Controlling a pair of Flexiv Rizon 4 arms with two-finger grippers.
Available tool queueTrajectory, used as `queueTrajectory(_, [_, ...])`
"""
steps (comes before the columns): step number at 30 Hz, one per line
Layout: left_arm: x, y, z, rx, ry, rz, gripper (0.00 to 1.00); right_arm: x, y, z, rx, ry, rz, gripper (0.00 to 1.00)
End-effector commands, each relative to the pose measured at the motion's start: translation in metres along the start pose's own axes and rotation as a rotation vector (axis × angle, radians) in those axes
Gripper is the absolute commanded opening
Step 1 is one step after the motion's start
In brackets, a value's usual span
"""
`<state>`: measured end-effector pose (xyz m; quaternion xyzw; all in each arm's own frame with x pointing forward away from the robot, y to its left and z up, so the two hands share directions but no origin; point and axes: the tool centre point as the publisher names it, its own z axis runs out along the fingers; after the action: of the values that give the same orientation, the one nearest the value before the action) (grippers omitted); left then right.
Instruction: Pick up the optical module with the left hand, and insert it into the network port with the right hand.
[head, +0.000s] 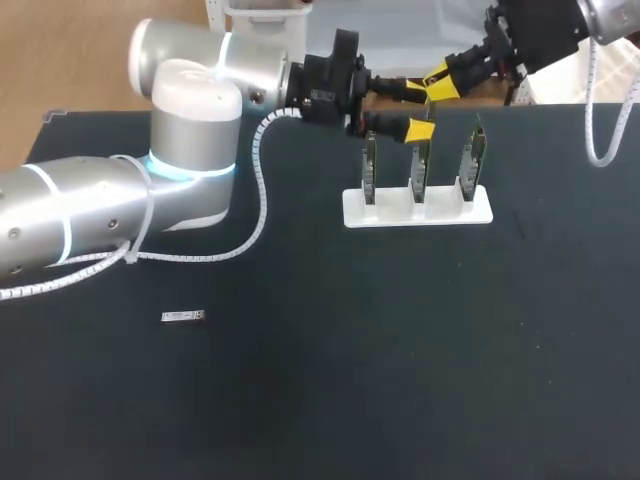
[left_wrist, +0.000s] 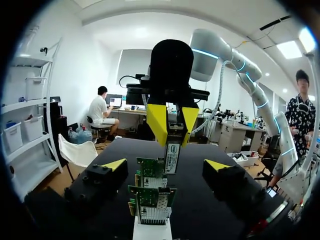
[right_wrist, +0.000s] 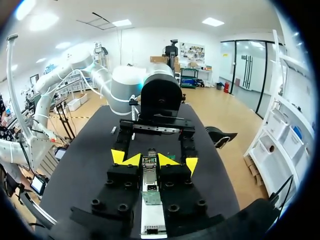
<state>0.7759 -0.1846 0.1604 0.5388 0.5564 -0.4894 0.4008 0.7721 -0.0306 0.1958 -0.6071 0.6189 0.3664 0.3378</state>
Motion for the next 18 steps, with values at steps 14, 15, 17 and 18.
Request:
queueTrajectory(14, [-0.002, -0.003, -0.014, -0.044, 0.246, -0.022, 1.0, 0.002, 0.0, -0.004, 0.021, -0.006, 0.003, 0.0])
queueTrajectory(15, [-0.001, -0.005, -0.014, -0.045, 0.265, -0.027, 1.0, 0.002, 0.0, -0.004, 0.021, -0.006, 0.003, 0.0])
queueTrajectory(17, [0.0, -0.007, -0.013, -0.042, 0.289, -0.031, 1.0, 0.002, 0.0, -0.004, 0.021, -0.005, 0.005, 0.0])
queueTrajectory(18, [0.0, -0.008, -0.013, -0.044, 0.297, -0.032, 1.0, 0.002, 0.0, -0.004, 0.021, -0.005, 0.004, 0.0])
